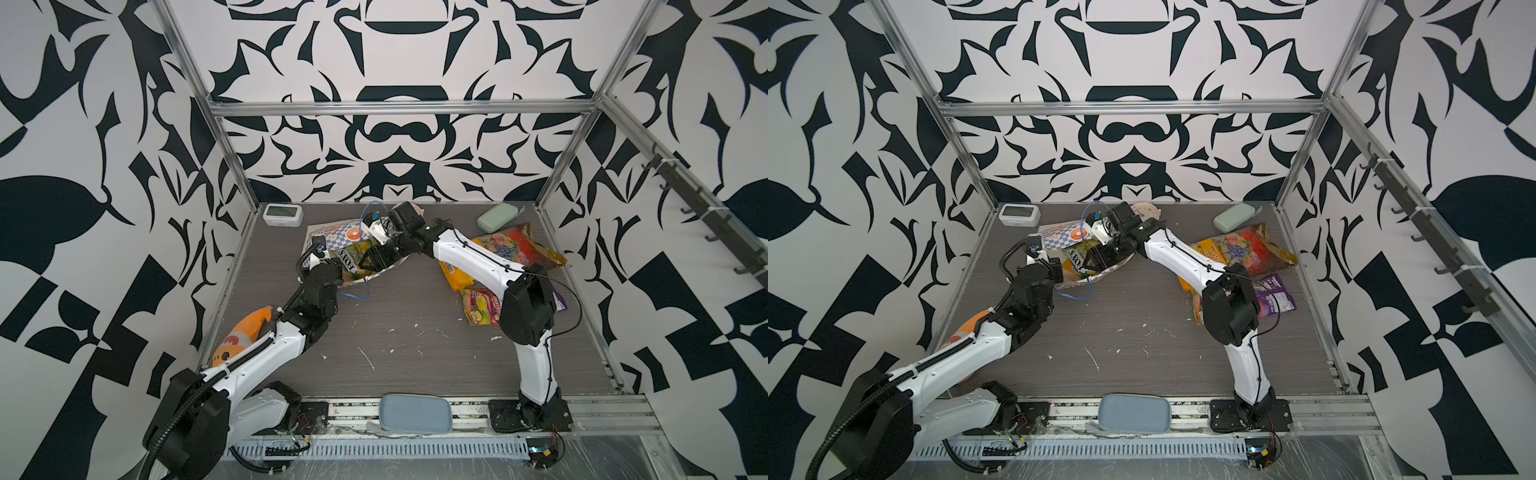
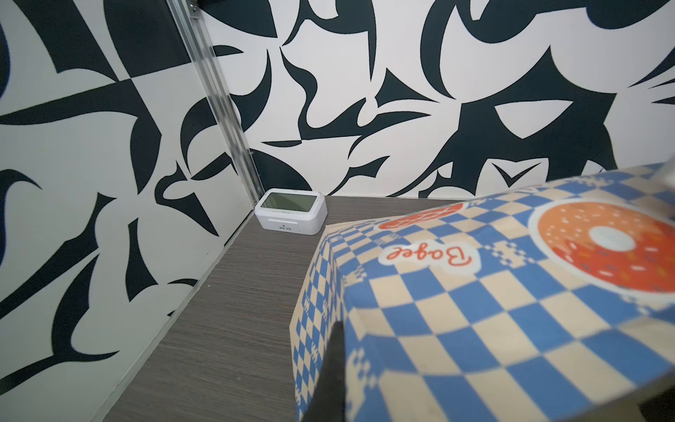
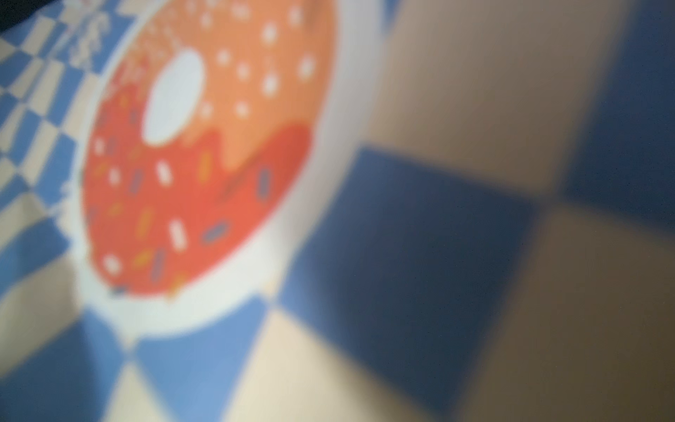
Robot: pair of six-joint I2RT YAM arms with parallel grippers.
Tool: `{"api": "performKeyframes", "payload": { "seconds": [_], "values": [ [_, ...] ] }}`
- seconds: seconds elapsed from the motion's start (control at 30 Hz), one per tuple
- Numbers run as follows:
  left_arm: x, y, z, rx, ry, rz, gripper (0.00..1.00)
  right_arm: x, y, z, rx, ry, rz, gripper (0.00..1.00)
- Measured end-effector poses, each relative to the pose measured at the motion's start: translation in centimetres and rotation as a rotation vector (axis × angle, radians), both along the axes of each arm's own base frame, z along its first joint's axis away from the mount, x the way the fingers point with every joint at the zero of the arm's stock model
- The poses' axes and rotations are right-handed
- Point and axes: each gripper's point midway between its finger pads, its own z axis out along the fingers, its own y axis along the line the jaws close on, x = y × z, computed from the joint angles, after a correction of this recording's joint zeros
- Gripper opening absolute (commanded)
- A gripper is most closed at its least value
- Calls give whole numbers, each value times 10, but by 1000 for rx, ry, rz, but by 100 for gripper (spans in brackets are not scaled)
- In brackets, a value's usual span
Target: Take the snacks out of the paper bag
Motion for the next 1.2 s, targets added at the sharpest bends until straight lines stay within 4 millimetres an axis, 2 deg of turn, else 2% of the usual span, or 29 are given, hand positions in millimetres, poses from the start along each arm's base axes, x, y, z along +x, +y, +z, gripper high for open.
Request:
{"api": "performKeyframes", "payload": {
  "seconds": [0.23, 0.47, 0.57, 0.6, 0.7, 0.73, 0.87, 0.97, 1.07, 1.2],
  "values": [
    [0, -3, -1, -16, 3, -18, 0, -42, -4, 29, 56, 130, 116, 68],
    [0, -5, -2, -18, 10, -31, 0, -80, -21, 64, 95, 115, 242, 68],
    [0, -6, -3, -21, 14, -37, 0, -94, -29, 74, 113, 90, 290, 56],
    [0, -7, -4, -22, 16, -40, 0, -98, -31, 75, 115, 88, 305, 47],
    [0, -8, -4, -26, 17, -44, 0, -103, -32, 63, 97, 107, 333, 4],
    [0, -8, -4, -29, 17, -50, 0, -103, -31, 56, 83, 120, 331, 0],
    [-2, -12, -2, -38, 18, -75, 0, -101, -26, 31, 60, 134, 310, 0],
    [-4, -13, -2, -38, 30, -94, 0, -100, -18, 26, 88, 100, 291, 0],
    [-7, -15, -2, -44, 36, -113, 0, -97, -12, 40, 150, 30, 255, 0],
    [-10, -17, -1, -50, 44, -132, 0, -85, -5, 68, 204, -143, 154, 0]
  ]
}}
